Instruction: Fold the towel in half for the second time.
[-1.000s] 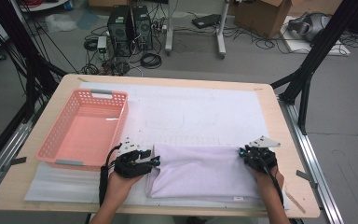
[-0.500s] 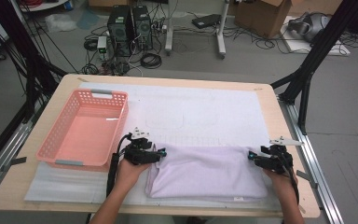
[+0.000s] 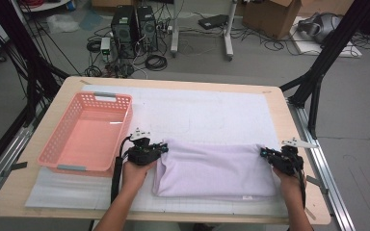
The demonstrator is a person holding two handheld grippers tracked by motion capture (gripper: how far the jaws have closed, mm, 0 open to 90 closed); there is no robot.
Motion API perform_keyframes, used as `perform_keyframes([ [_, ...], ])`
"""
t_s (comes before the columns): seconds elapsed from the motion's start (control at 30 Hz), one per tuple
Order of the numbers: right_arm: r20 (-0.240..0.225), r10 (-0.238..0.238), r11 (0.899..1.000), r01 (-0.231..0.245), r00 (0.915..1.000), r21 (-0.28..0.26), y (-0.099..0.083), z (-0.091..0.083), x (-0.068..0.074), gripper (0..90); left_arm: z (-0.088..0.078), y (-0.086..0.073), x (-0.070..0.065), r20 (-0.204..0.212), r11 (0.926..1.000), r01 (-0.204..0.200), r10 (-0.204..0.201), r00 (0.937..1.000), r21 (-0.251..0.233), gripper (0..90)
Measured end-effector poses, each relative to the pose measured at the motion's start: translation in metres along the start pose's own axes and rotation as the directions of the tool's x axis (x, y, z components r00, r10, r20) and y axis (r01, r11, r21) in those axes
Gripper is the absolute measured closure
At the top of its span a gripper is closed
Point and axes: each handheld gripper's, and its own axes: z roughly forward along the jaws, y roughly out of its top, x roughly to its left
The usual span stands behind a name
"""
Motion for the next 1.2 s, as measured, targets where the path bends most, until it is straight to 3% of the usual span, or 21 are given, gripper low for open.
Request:
perform_keyframes([
  [0.13, 0.035, 0.017, 0.998, -0.014, 0.9993, -0.058, 0.013, 0.007, -0.005, 83.6, 0.009, 0.015, -0.001, -0.033, 0.9986, 0.006, -0.008, 0.9994, -0.053, 78.9],
  [0.37, 0.101, 0.023, 0.995, -0.013, 0.9947, -0.097, 0.037, 0.020, -0.010, 83.7, 0.027, 0.036, 0.005, -0.071, 0.9982, 0.000, -0.004, 0.9975, -0.060, 78.0],
  [0.43, 0.112, 0.027, 0.996, -0.017, 0.9934, -0.092, 0.041, 0.023, -0.010, 83.0, 0.029, 0.036, 0.005, -0.084, 0.9983, -0.011, 0.006, 0.9964, -0.057, 74.5],
  [0.47, 0.121, 0.022, 0.996, -0.011, 0.9924, -0.087, 0.041, 0.026, -0.009, 79.7, 0.029, 0.036, 0.004, -0.086, 0.9986, -0.005, 0.001, 0.9963, -0.053, 68.6],
  [0.53, 0.133, 0.035, 0.997, -0.026, 0.9905, -0.067, 0.040, 0.029, -0.009, 65.1, 0.026, 0.035, 0.004, -0.062, 0.9996, 0.002, -0.004, 0.9981, -0.026, 51.6],
  [0.57, 0.127, 0.049, 0.997, -0.042, 0.9907, -0.060, 0.039, 0.028, -0.009, 60.4, 0.024, 0.035, 0.003, -0.043, 0.9999, -0.002, 0.001, 0.9991, -0.016, 47.4],
  [0.63, 0.119, 0.059, 0.996, -0.051, 0.9912, -0.074, 0.036, 0.023, -0.009, 55.9, 0.016, 0.033, -0.001, -0.055, 0.9987, -0.044, 0.043, 0.9976, -0.025, 48.2],
  [0.73, 0.094, 0.072, 0.993, -0.063, 0.9929, -0.100, 0.030, 0.009, -0.009, 54.9, 0.003, 0.028, -0.005, -0.007, 0.9977, -0.057, 0.057, 0.9984, -0.038, 51.5],
  [0.87, 0.070, 0.044, 0.994, -0.037, 0.9966, -0.104, 0.018, -0.009, -0.007, 55.1, -0.007, 0.018, -0.011, 0.041, 0.9970, -0.074, 0.075, 0.9964, -0.022, 53.0],
  [0.97, 0.040, 0.038, 0.995, -0.034, 0.9985, -0.096, 0.005, -0.023, -0.006, 55.8, -0.012, 0.005, -0.016, 0.069, 0.9955, -0.094, 0.094, 0.9932, 0.005, 54.4],
  [1.07, 0.009, 0.038, 0.997, -0.037, 0.9992, -0.071, -0.011, -0.033, -0.007, 56.1, -0.015, -0.011, -0.018, 0.086, 0.9955, -0.089, 0.087, 0.9925, 0.031, 54.4],
  [1.2, -0.031, 0.030, 0.999, -0.031, 0.9991, -0.034, -0.024, -0.043, -0.005, 57.0, -0.017, -0.028, -0.022, 0.118, 0.9898, -0.116, 0.106, 0.9873, 0.083, 56.3],
])
